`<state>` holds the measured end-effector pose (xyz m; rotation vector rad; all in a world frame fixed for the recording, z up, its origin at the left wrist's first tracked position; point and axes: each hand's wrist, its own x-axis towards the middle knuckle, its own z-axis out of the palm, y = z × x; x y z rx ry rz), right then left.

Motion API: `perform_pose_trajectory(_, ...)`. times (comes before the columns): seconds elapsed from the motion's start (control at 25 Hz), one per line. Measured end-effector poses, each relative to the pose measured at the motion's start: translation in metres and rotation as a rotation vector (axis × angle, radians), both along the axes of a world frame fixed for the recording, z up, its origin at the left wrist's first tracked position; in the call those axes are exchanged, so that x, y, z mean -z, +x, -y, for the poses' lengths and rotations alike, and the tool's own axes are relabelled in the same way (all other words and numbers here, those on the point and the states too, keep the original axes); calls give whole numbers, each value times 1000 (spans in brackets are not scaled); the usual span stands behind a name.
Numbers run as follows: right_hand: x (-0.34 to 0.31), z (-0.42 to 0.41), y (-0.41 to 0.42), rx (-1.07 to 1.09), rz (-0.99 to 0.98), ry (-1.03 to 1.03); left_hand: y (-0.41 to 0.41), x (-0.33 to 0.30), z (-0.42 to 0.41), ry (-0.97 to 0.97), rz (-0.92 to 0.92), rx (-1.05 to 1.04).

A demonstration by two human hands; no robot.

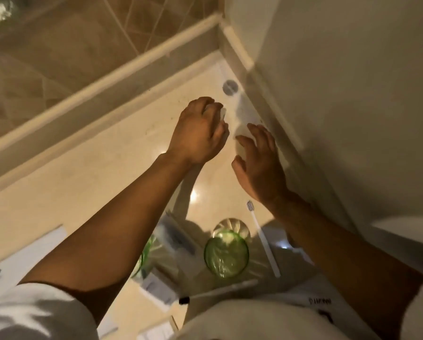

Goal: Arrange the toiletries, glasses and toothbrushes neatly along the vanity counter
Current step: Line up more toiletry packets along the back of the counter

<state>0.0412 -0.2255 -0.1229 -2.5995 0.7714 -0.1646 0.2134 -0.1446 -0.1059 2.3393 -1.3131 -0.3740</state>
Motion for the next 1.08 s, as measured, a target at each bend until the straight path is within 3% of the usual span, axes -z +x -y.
perform_pose_trajectory(0.32,-33,-17,-92,36,174,201,-80,-35,-84,-70,-142,-288)
perform_pose_trajectory(0.72,-35,-92,-183,-58,-37,382,-221,-56,-235,-62,-308,-595)
perform_pose_trajectory(1.08,-28,-161,-184,-284,-142,382,-282,-38,-339,-48,-403,-848)
